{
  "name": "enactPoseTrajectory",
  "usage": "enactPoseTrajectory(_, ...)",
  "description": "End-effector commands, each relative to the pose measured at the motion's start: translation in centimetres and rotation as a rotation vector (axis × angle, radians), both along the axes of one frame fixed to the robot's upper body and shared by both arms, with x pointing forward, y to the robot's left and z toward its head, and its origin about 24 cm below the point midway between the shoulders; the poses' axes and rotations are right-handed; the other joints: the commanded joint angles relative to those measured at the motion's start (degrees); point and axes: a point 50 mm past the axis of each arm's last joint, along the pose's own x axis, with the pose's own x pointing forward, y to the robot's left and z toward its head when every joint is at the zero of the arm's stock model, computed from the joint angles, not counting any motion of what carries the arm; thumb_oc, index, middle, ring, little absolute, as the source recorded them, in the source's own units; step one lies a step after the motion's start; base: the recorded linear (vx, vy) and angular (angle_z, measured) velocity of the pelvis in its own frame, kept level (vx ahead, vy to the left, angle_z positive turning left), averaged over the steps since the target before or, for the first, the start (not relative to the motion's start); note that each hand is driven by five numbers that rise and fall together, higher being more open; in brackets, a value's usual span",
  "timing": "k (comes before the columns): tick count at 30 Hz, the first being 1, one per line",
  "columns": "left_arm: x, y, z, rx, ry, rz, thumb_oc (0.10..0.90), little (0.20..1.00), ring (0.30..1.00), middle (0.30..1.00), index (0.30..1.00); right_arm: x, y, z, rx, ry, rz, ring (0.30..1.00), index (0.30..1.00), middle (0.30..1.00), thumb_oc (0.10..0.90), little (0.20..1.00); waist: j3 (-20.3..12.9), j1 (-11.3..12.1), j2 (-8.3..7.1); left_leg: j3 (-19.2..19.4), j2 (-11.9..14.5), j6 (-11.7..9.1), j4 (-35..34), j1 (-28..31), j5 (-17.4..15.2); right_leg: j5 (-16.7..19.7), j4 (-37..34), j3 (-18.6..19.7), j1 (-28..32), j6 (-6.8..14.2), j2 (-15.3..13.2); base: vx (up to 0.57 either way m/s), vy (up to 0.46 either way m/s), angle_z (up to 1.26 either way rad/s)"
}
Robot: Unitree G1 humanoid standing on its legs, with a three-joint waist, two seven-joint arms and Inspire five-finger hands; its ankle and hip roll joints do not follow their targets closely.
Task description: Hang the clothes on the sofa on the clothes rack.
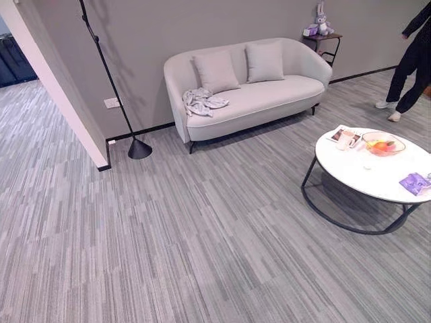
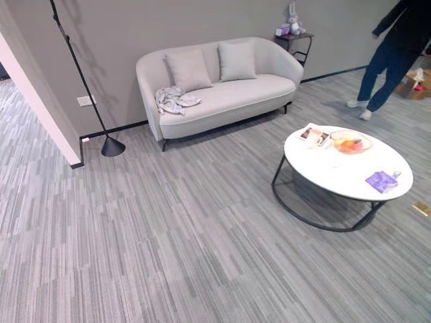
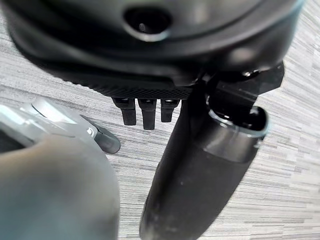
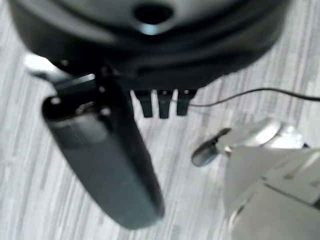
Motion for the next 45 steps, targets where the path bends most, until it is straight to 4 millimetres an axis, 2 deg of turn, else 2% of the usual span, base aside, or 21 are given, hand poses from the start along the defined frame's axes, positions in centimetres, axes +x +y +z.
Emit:
enactPoseTrajectory(1, 1.5, -0.1, 0.1, 0.025, -0.037, -0.031, 0.8, 0.9, 0.9, 0.9, 0.9, -0.9, 0.3, 0.0, 0.037, 0.026, -0.037, 0.9, 0.9, 0.9, 0.8, 0.9, -1.0, 0.1, -1.83, -1.3, -1.3, 0.6, 0.1, 0.0, -4.7, -2.3, 4.5, -2.3, -4.3, 5.4, -3.5, -0.02, 0.013, -0.07)
enactPoseTrajectory(4, 2.2, 0.4, 0.3, 0.038, -0.057, -0.03, 0.8, 0.9, 0.9, 0.9, 0.9, -0.7, 0.4, -0.1, 0.039, 0.023, -0.009, 0.9, 0.9, 0.9, 0.8, 0.9, 0.4, 0.2, -1.67, -1.3, -1.4, 1.2, 0.2, -0.3, -4.4, -3.5, 10.1, -2.7, -7.1, 5.7, -3.6, -0.06, 0.056, -0.05)
enactPoseTrajectory(6, 2.6, 0.8, 0.4, 0.054, -0.068, -0.039, 0.8, 0.9, 0.9, 0.9, 0.9, -1.0, 0.3, 0.0, 0.038, 0.032, 0.024, 0.9, 0.9, 0.9, 0.8, 0.9, 2.0, 0.0, -0.79, -1.2, -1.5, 2.1, 0.1, 1.1, -5.1, -2.3, 22.0, -4.6, -12.3, 9.2, -4.8, -0.01, 0.144, -0.08)
enactPoseTrajectory(7, 2.7, 0.8, 0.4, 0.053, -0.068, -0.039, 0.8, 0.9, 0.9, 0.9, 0.9, -1.0, 0.3, 0.0, 0.038, 0.031, 0.025, 0.9, 0.9, 0.9, 0.8, 0.9, 2.0, 0.0, -0.93, -1.2, -1.8, 2.2, 0.1, 0.9, -5.0, -2.7, 22.8, -4.5, -12.8, 9.3, -5.1, 0.01, 0.164, -0.18)
enactPoseTrajectory(9, 3.1, 0.9, 0.5, 0.057, -0.076, -0.06, 0.8, 0.9, 0.9, 0.9, 0.9, -0.6, 0.4, -0.1, 0.049, 0.019, 0.057, 0.9, 0.9, 0.9, 0.8, 0.9, 4.9, -0.6, 0.51, -1.3, -1.5, 3.1, 0.1, 3.1, -5.7, 3.1, 36.5, -5.9, -19.1, 12.1, -6.9, -0.01, 0.148, -0.12)
enactPoseTrajectory(11, 3.1, 1.0, 0.5, 0.062, -0.071, -0.058, 0.8, 0.9, 0.9, 0.9, 0.9, -1.3, 0.7, -0.2, 0.053, 0.03, 0.048, 0.9, 0.9, 0.9, 0.8, 0.9, 5.3, -0.7, 0.55, -1.0, -1.6, 3.2, 0.1, 4.4, -6.7, 3.7, 38.8, -8.4, -20.8, 12.3, -10.1, 0.17, 0.036, 0.01)
enactPoseTrajectory(14, 3.0, 1.5, 0.6, 0.071, -0.064, -0.065, 0.8, 0.9, 0.9, 0.9, 0.9, -1.9, 0.6, -0.1, 0.045, 0.045, 0.034, 0.9, 0.9, 0.9, 0.8, 0.9, 5.3, -0.8, -0.26, -1.8, -1.3, 1.6, 0.1, 4.9, -8.7, 2.4, 21.1, -8.8, -20.9, 9.9, -12.8, 0.26, -0.131, 0.11)
enactPoseTrajectory(15, 2.9, 1.5, 0.6, 0.071, -0.064, -0.065, 0.8, 0.9, 0.9, 0.9, 0.9, -1.9, 0.6, -0.1, 0.045, 0.045, 0.034, 0.9, 0.9, 0.9, 0.8, 0.9, 5.4, -0.8, 0.04, -1.8, -0.9, 1.5, 0.1, 5.0, -8.8, 2.9, 20.0, -9.1, -20.1, 9.9, -12.3, 0.18, -0.129, -0.1)
enactPoseTrajectory(17, 3.0, 1.9, 0.7, 0.09, -0.057, -0.067, 0.8, 0.9, 0.9, 0.9, 0.9, -1.7, 0.6, -0.1, 0.043, 0.043, 0.034, 0.9, 0.9, 0.9, 0.8, 0.9, 5.5, -1.8, -1.08, -3.1, -0.1, -0.2, 0.1, 7.4, -11.5, 8.5, 4.7, -4.5, -22.4, 11.7, -14.4, 0.4, -0.207, 0.01)
enactPoseTrajectory(18, 3.1, 2.0, 0.7, 0.093, -0.059, -0.074, 0.8, 0.9, 0.9, 0.9, 0.9, -1.8, 0.6, -0.1, 0.049, 0.043, 0.034, 0.9, 0.9, 0.9, 0.8, 0.9, 5.5, -2.0, -1.11, -3.3, 0.6, -0.6, 0.1, 8.4, -12.4, 10.0, 2.3, -3.8, -23.0, 12.4, -15.0, 0.52, -0.234, 0.04)
enactPoseTrajectory(21, 2.9, 2.3, 0.8, 0.106, -0.053, -0.08, 0.8, 0.9, 0.9, 0.9, 0.9, -2.3, 0.9, -0.2, 0.06, 0.055, 0.027, 0.9, 0.9, 0.9, 0.8, 0.9, 4.5, -2.7, -2.56, -4.5, 1.8, -1.8, 0.1, 12.0, -15.6, 13.6, 0.5, -4.6, -22.7, 13.6, -15.7, 0.42, -0.197, 0.25)
enactPoseTrajectory(24, 2.7, 2.4, 0.7, 0.114, -0.044, -0.071, 0.8, 0.9, 0.9, 0.9, 0.9, -2.4, 0.8, -0.1, 0.056, 0.065, 0.048, 0.9, 0.9, 0.9, 0.8, 0.9, 3.2, -3.0, -2.75, -5.3, 4.1, -2.6, 0.1, 12.8, -15.5, 13.9, 1.0, -5.3, -21.8, 13.0, -14.2, 0.37, -0.231, 0.54)
enactPoseTrajectory(27, 3.1, 2.0, 0.7, 0.108, -0.065, -0.056, 0.8, 0.9, 0.9, 0.9, 0.9, -2.1, 0.3, 0.0, 0.037, 0.057, 0.071, 0.9, 0.9, 0.9, 0.8, 0.9, 1.4, -2.9, -0.9, -6.1, 9.0, -5.2, 1.6, 12.3, -8.7, 12.7, 0.7, -6.5, -20.5, 11.3, -9.5, 0.3, -0.266, 0.32)
enactPoseTrajectory(33, 3.1, 1.6, 0.6, 0.094, -0.072, -0.023, 0.8, 0.9, 0.9, 0.9, 0.9, 0.9, 0.0, 0.1, -0.017, -0.001, 0.306, 0.9, 0.9, 0.9, 0.8, 0.9, 0.5, -0.8, -2.09, -4.0, 10.8, -8.7, 23.9, 4.7, 2.9, 4.6, 0.3, -9.4, -12.4, 5.8, -3.8, 0.32, -0.311, -0.21)
enactPoseTrajectory(34, 3.5, 2.3, 0.8, 0.124, -0.066, -0.067, 0.8, 0.9, 0.9, 0.9, 0.9, 5.9, -1.7, 1.1, -0.093, -0.041, 0.448, 0.9, 0.9, 0.9, 0.8, 0.9, 1.5, 1.7, -4.01, -1.7, 13.1, -8.3, 32.7, 1.7, 7.2, 3.0, 0.3, -10.0, -8.8, 4.0, -3.1, 0.33, -0.336, -0.04)
enactPoseTrajectory(36, 4.4, 2.2, 1.0, 0.135, -0.08, -0.111, 0.8, 0.9, 0.9, 0.9, 0.9, 7.0, -1.4, 1.2, -0.165, -0.06, 0.537, 0.9, 0.9, 0.9, 0.8, 0.9, 2.4, 3.2, -4.5, 0.3, 14.2, -7.0, 34.1, 0.8, 7.0, 2.3, 0.3, -10.5, -7.7, 3.7, -3.1, 0.26, -0.229, 0.02)
enactPoseTrajectory(38, 5.3, 2.1, 1.1, 0.148, -0.115, -0.127, 0.8, 0.9, 0.9, 0.9, 0.9, 9.9, 0.7, 1.4, -0.177, -0.15, 0.701, 0.9, 0.9, 0.9, 0.8, 0.9, 4.1, 5.7, -5.1, 2.8, 10.7, -4.6, 36.3, -7.4, 0.6, 1.0, 0.3, -8.5, -5.2, 3.5, -3.9, 0.34, -0.129, 0.29)
enactPoseTrajectory(39, 5.4, 1.9, 1.1, 0.144, -0.12, -0.118, 0.8, 0.9, 0.9, 0.9, 0.9, 11.2, 1.5, 1.7, -0.195, -0.199, 0.767, 0.9, 0.9, 0.9, 0.8, 0.9, 4.4, 6.2, -4.92, 4.6, 8.0, -3.6, 32.2, -12.3, -2.8, -0.2, 0.3, -7.8, -4.1, 3.8, -3.9, 0.27, -0.001, 0.64)
enactPoseTrajectory(40, 5.2, 1.8, 1.0, 0.139, -0.115, -0.113, 0.8, 0.9, 0.9, 0.9, 0.9, 11.6, 2.0, 1.7, -0.196, -0.22, 0.786, 0.9, 0.9, 0.9, 0.8, 0.9, 4.2, 6.1, -5.11, 6.1, 7.3, -3.4, 28.3, -14.3, -2.8, -1.0, 0.3, -8.1, -3.9, 3.8, -4.0, 0.54, 0.094, 0.47)
enactPoseTrajectory(41, 4.3, 1.9, 0.9, 0.132, -0.106, -0.046, 0.8, 0.9, 0.9, 0.9, 0.9, 13.7, 2.9, 2.7, -0.238, -0.324, 0.828, 0.9, 0.9, 0.9, 0.8, 0.9, 4.6, 7.2, -3.29, 8.1, 4.0, -3.7, 11.3, -18.3, 3.7, -3.5, 0.3, -6.3, -1.2, 3.6, -0.8, 0.39, 0.085, -0.12)
enactPoseTrajectory(45, 1.4, 3.0, 0.7, 0.147, -0.019, 0.072, 0.8, 0.9, 0.9, 0.9, 0.9, 16.5, 3.8, 4.5, -0.309, -0.457, 0.9, 0.9, 0.9, 0.9, 0.8, 0.9, 5.3, 9.3, -3.05, 10.6, 4.9, -4.7, 1.6, -21.7, 8.6, -6.7, 0.3, -4.4, 3.4, 2.8, 1.6, 0.44, 0.086, -0.36)
